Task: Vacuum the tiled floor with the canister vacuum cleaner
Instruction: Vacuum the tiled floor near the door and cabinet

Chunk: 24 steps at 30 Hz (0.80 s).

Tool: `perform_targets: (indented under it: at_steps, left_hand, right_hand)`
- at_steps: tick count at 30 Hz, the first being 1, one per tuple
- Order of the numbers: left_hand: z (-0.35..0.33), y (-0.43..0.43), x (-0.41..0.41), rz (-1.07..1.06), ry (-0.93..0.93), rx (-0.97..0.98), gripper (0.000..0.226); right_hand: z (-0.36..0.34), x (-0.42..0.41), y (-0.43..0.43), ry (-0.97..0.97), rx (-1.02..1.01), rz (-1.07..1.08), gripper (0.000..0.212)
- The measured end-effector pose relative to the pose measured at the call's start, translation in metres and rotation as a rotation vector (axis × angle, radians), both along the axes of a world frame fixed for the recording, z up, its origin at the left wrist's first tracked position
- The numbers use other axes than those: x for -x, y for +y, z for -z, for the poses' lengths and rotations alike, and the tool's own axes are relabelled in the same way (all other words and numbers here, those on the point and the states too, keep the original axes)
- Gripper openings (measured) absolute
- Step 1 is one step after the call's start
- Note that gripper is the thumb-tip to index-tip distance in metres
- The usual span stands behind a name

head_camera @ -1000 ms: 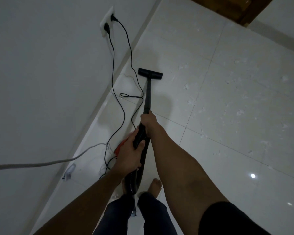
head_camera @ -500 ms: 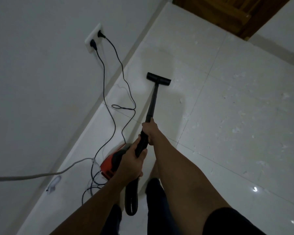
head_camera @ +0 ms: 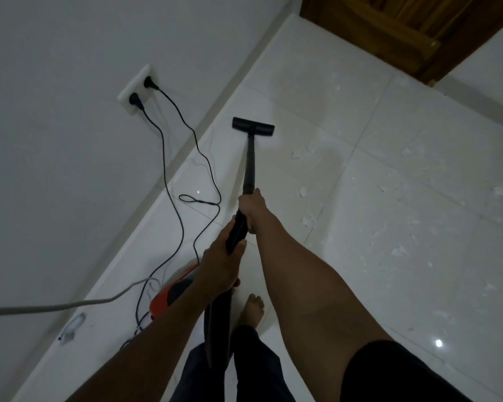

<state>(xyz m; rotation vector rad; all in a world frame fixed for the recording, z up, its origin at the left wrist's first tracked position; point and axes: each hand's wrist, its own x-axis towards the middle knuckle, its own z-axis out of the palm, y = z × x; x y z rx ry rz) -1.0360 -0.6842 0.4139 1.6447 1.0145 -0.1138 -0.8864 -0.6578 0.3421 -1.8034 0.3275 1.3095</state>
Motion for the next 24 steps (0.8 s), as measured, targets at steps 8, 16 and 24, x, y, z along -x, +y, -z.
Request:
perform_targets:
  at_steps: [8, 16, 24]
  left_hand:
    - [0.002, 0.043, -0.067, 0.050, 0.006, 0.031, 0.052]
    - [-0.004, 0.113, -0.129, 0.070, -0.067, 0.052, 0.051]
    - [0.000, 0.157, -0.195, 0.063, -0.068, 0.063, 0.055]
  right_hand:
    - [0.014, -0.068, 0.027, -0.057, 0.084, 0.045, 0.063]
    - [0.002, -0.137, 0.086, -0.059, 0.100, 0.066, 0.051]
    - [0.003, -0.202, 0.134, 0.016, 0.105, 0.084, 0.049]
